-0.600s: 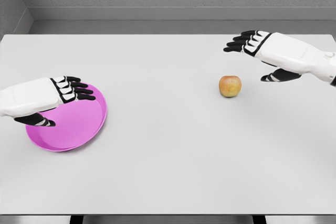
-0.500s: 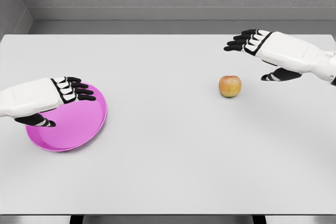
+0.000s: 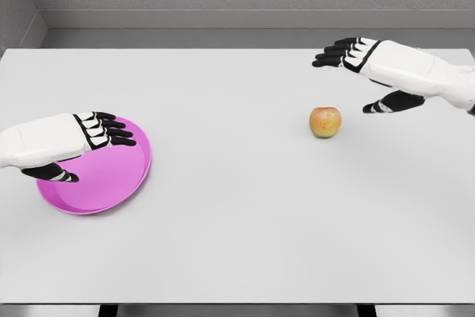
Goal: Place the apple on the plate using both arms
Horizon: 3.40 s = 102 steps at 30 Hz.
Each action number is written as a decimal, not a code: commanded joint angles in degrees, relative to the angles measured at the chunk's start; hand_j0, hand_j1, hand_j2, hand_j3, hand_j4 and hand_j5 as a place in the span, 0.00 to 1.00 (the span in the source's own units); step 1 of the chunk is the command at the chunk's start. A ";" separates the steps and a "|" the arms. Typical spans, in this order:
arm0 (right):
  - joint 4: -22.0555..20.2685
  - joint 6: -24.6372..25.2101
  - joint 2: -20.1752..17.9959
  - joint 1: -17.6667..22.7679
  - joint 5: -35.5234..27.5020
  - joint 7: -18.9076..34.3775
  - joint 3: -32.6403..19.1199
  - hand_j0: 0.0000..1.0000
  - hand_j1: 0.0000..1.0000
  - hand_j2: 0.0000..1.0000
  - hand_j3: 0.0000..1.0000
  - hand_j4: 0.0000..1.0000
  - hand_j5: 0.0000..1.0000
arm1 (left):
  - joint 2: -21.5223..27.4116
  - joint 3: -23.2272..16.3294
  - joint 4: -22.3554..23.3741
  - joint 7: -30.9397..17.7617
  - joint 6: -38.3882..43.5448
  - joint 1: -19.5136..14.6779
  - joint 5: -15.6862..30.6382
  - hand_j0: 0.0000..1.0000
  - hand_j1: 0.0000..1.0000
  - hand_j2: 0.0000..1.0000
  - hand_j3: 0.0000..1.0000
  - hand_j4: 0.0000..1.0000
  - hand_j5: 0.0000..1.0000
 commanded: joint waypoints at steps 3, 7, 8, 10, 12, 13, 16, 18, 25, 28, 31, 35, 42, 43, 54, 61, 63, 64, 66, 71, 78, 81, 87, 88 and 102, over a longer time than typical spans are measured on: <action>6.33 0.10 0.11 -2.20 -2.14 -0.02 6.69 1.00 1.00 1.00 1.00 1.00 1.00 | -0.01 0.05 -0.01 -1.91 0.05 -0.09 0.37 1.00 1.00 1.00 1.00 1.00 1.00; 7.30 0.10 0.47 -2.99 -3.11 -0.02 9.77 1.00 1.00 1.00 1.00 1.00 1.00 | -0.71 0.05 -0.01 -2.53 0.05 -0.09 0.37 1.00 1.00 1.00 1.00 1.00 1.00; 7.39 0.10 0.38 -2.99 -3.11 -0.02 10.73 1.00 1.00 1.00 1.00 1.00 1.00 | -0.71 0.05 -0.01 -2.53 0.05 -0.09 0.37 1.00 1.00 1.00 1.00 1.00 1.00; 7.30 0.10 -0.15 -2.64 -3.29 -0.02 11.09 1.00 1.00 1.00 1.00 1.00 1.00 | -0.71 0.14 -0.01 -2.62 0.05 -0.09 0.37 1.00 1.00 1.00 1.00 1.00 1.00; 7.74 0.10 -0.15 -2.64 -3.29 -0.02 12.14 1.00 1.00 1.00 1.00 1.00 1.00 | -0.71 0.14 -0.01 -2.62 0.05 -0.09 0.37 1.00 1.00 1.00 1.00 1.00 1.00; 8.00 0.10 -0.15 -2.82 -3.29 -0.02 12.76 1.00 1.00 1.00 1.00 1.00 1.00 | -0.71 0.14 -0.01 -2.62 0.05 -0.09 0.37 1.00 1.00 1.00 1.00 1.00 1.00; 11.61 0.10 0.03 -3.08 -3.29 -0.02 13.64 1.00 1.00 1.00 1.00 1.00 1.00 | -0.71 0.14 -0.01 -2.62 0.05 -0.09 0.37 1.00 1.00 1.00 1.00 1.00 1.00; 12.40 0.10 -0.06 -3.17 -3.37 -0.02 14.34 1.00 1.00 1.00 1.00 1.00 1.00 | -0.71 0.14 -0.01 -2.62 0.05 -0.09 0.37 1.00 1.00 1.00 1.00 1.00 1.00; 18.89 1.53 1.25 -5.01 -3.29 -0.02 15.83 1.00 1.00 1.00 1.00 1.00 1.00 | -0.71 0.14 -0.01 -3.15 0.05 -0.17 0.37 1.00 1.00 1.00 1.00 1.00 1.00; 21.36 1.53 2.66 -6.33 -3.29 -0.02 17.59 1.00 1.00 1.00 1.00 1.00 1.00 | -0.71 0.14 -0.01 -3.15 0.05 -0.17 0.37 1.00 1.00 1.00 1.00 1.00 1.00; 22.59 1.62 3.89 -7.47 -3.29 -0.02 19.26 1.00 1.00 1.00 1.00 1.00 1.00 | -0.71 0.14 -0.01 -3.15 0.05 -0.17 0.37 1.00 1.00 1.00 1.00 1.00 1.00; 24.35 1.62 4.42 -8.35 -3.29 -0.02 20.84 1.00 1.00 1.00 1.00 1.00 1.00 | -0.71 0.14 -0.01 -3.15 0.05 -0.17 0.37 1.00 1.00 1.00 1.00 1.00 1.00; 27.95 1.44 6.09 -9.94 -3.29 -0.02 22.51 1.00 1.00 1.00 1.00 1.00 1.00 | -0.71 0.23 -0.01 -3.15 0.05 -0.17 0.37 1.00 1.00 1.00 1.00 1.00 1.00; 28.04 1.44 6.18 -9.94 -3.29 -0.02 22.60 1.00 1.00 1.00 1.00 1.00 1.00 | -0.71 0.23 -0.01 -3.15 0.05 -0.17 0.37 1.00 1.00 1.00 1.00 1.00 1.00; 31.03 1.62 7.41 -11.08 -1.44 -0.02 22.87 1.00 1.00 1.00 1.00 1.00 1.00 | -0.71 0.14 -0.01 -3.15 0.05 -0.17 0.37 1.00 1.00 1.00 1.00 1.00 1.00; 32.96 1.62 8.81 -11.43 -0.21 -0.02 22.87 1.00 1.00 1.00 1.00 1.00 1.00 | -0.71 0.14 -0.01 -3.15 0.05 -0.17 0.37 1.00 1.00 1.00 1.00 1.00 1.00; 33.58 1.62 8.90 -11.87 -0.12 -0.02 22.87 1.00 1.00 1.00 1.00 1.00 1.00 | -0.71 0.14 -0.01 -3.15 0.05 -0.17 0.37 1.00 1.00 1.00 1.00 1.00 1.00; 33.84 1.70 9.17 -12.13 -0.12 -0.02 22.87 1.00 1.00 1.00 1.00 1.00 1.00 | -0.71 0.14 -0.01 -3.15 0.05 -0.17 0.37 1.00 1.00 1.00 1.00 1.00 1.00; 35.77 1.61 10.31 -12.92 1.81 -0.02 22.78 1.00 1.00 1.00 1.00 1.00 1.00 | -0.71 0.14 -0.01 -3.15 0.05 -0.17 0.37 1.00 1.00 1.00 1.00 1.00 1.00; 35.95 1.62 10.92 -13.01 1.90 -0.02 22.87 1.00 1.00 1.00 1.00 1.00 1.00 | -0.71 0.23 -0.01 -3.15 0.05 -0.17 0.37 1.00 1.00 1.00 1.00 1.00 1.00; 37.01 1.62 11.19 -13.10 2.08 -0.02 22.87 1.00 1.00 1.00 1.00 1.00 1.00 | -0.71 0.23 -0.01 -3.15 0.05 -0.17 0.37 1.00 1.00 1.00 1.00 1.00 1.00; 37.01 1.70 11.28 -13.28 2.08 -0.02 23.04 0.87 0.87 0.87 0.87 0.87 0.87 | -0.71 0.23 -0.01 -3.15 0.05 -0.17 0.37 1.00 1.00 1.00 1.00 1.00 1.00; 37.01 1.26 11.63 -13.28 2.08 -0.02 23.66 0.59 0.59 0.59 0.59 0.59 0.59 | -0.71 0.23 -0.01 -3.15 0.05 -0.17 0.37 1.00 1.00 1.00 1.00 1.00 1.00; 37.01 1.18 11.72 -13.28 2.08 -0.02 23.74 0.57 0.57 0.57 0.57 0.57 0.57 | -0.71 0.23 -0.01 -3.15 0.05 -0.17 0.37 1.00 1.00 1.00 1.00 1.00 1.00; 36.30 0.10 11.98 -13.28 1.11 -0.02 23.39 0.21 0.21 0.21 0.21 0.21 0.21 | -0.71 0.23 -0.01 -3.15 0.05 -0.17 0.37 1.00 1.00 1.00 1.00 1.00 1.00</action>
